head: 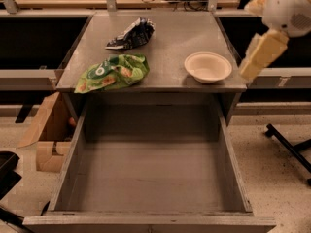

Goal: Place blue chip bag into top drawer

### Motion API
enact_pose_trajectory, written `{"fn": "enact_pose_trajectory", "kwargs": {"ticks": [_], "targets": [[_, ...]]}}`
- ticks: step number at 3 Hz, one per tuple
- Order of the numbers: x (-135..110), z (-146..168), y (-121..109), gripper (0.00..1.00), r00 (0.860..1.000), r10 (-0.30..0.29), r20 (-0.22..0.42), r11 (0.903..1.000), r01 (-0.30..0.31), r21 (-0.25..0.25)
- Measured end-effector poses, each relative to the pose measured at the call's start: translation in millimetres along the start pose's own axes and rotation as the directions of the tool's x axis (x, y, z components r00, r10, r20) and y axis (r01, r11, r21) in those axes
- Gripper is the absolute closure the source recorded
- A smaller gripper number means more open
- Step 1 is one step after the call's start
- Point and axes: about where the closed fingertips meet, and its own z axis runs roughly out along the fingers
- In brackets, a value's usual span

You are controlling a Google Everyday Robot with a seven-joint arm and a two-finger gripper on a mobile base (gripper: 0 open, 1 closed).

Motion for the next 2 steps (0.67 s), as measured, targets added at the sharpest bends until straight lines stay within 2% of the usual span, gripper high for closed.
{"fn": "enact_pose_trajectory", "kwargs": {"ticks": [1, 2], "targets": [[-38, 10, -73, 0.0, 0.993, 0.018, 0.118, 0.9933, -0.031, 0.111], [-95, 28, -135, 0.0, 0.98, 0.035, 0.198, 0.9797, -0.073, 0.187]]}}
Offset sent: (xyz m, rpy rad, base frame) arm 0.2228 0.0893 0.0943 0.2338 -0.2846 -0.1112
